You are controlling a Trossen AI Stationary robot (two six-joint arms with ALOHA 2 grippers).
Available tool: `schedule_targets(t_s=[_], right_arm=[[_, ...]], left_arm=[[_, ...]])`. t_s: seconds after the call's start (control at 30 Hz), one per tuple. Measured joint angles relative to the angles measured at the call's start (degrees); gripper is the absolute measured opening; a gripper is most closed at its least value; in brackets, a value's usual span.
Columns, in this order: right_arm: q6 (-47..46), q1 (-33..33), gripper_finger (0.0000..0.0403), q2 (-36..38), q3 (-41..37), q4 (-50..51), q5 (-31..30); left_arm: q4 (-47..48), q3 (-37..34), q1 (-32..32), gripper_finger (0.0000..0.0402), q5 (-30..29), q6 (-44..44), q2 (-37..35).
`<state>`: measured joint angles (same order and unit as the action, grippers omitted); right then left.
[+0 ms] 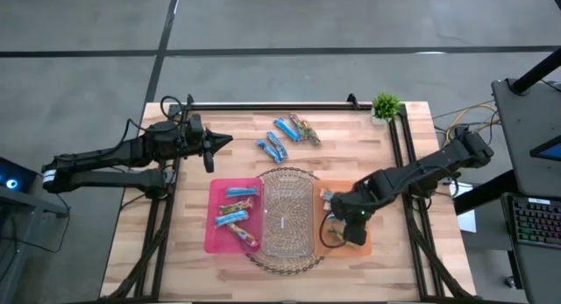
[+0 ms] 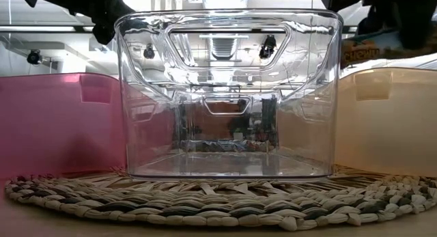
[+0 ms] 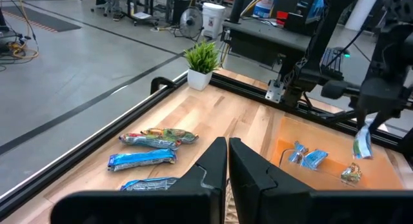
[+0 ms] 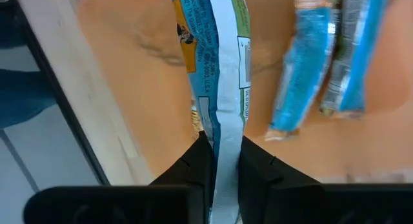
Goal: Pick and place Granola Bars by type
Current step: Put the yellow granola bar into the orange bin
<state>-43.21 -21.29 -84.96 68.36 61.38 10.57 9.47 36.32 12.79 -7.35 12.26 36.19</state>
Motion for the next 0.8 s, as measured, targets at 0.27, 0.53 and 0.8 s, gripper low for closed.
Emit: schedule_targets(t_s=[0.27,0.53,0.8], right_arm=[[0.08,-1.21,0.0038,0.04,-7.05,-8.91,-0.02],[-0.1,-1.21,0.0038,0.04,-11.46,-11.65,-0.02],[-0.24,-1.21,0.0038,0.04,-11.91,-12.65,-0.02]], left_arm=[[0.0,0.0,0.0,0.0,0.02,0.02,0.0],[0.0,0.0,0.01,0.0,0.02,0.27,-0.01],[0.0,0.0,-0.01,0.0,0.0,0.25,-0.01]])
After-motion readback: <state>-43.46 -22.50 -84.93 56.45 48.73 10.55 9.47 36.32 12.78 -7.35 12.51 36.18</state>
